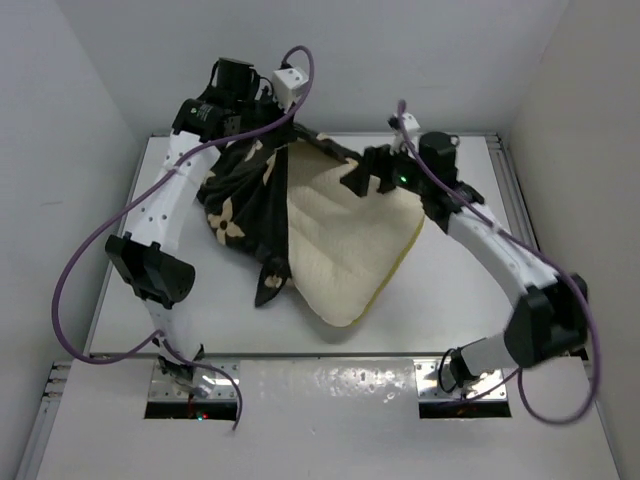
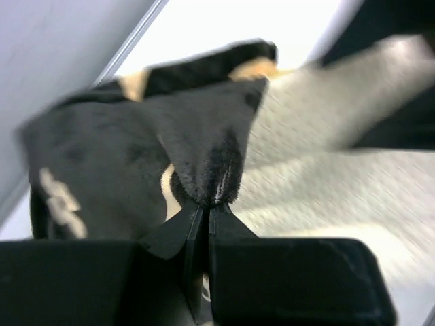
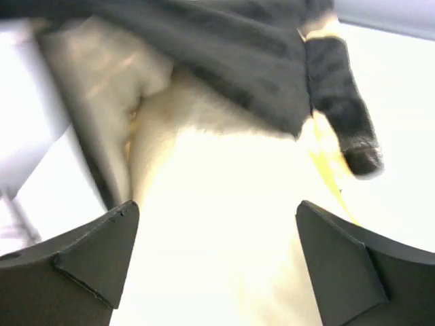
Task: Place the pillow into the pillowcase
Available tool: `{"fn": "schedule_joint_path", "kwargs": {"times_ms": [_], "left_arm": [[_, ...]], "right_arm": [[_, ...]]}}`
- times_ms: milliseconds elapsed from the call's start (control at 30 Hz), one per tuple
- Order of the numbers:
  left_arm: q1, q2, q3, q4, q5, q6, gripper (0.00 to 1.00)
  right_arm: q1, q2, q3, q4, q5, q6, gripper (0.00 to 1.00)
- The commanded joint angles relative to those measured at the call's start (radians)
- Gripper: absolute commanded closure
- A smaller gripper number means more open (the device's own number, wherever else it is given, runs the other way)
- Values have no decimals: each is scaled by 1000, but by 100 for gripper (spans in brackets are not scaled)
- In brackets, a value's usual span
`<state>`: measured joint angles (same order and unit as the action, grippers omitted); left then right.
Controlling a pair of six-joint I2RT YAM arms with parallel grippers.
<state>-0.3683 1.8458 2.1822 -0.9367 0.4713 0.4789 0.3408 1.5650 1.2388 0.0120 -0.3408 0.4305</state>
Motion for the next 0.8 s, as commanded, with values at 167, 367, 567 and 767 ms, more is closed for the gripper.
{"fn": "schedule_joint_path", "kwargs": {"times_ms": [167,367,567,767], "left_arm": [[2,-54,70,125,9,-92,100],[-44,-69,28,121,-86,-111,100],[-75,-54,-18,163,-250,-186,100],[-96,3,-22,197,-241,-210,100]], "right_arm": [[-210,-416,-361,79,-121,-32,100],[-375,-555,-661,258,-181,247,1],[-395,-866,-852,71,-133,379,1],[-349,-1195,-1104,102,-81,580,1]]}}
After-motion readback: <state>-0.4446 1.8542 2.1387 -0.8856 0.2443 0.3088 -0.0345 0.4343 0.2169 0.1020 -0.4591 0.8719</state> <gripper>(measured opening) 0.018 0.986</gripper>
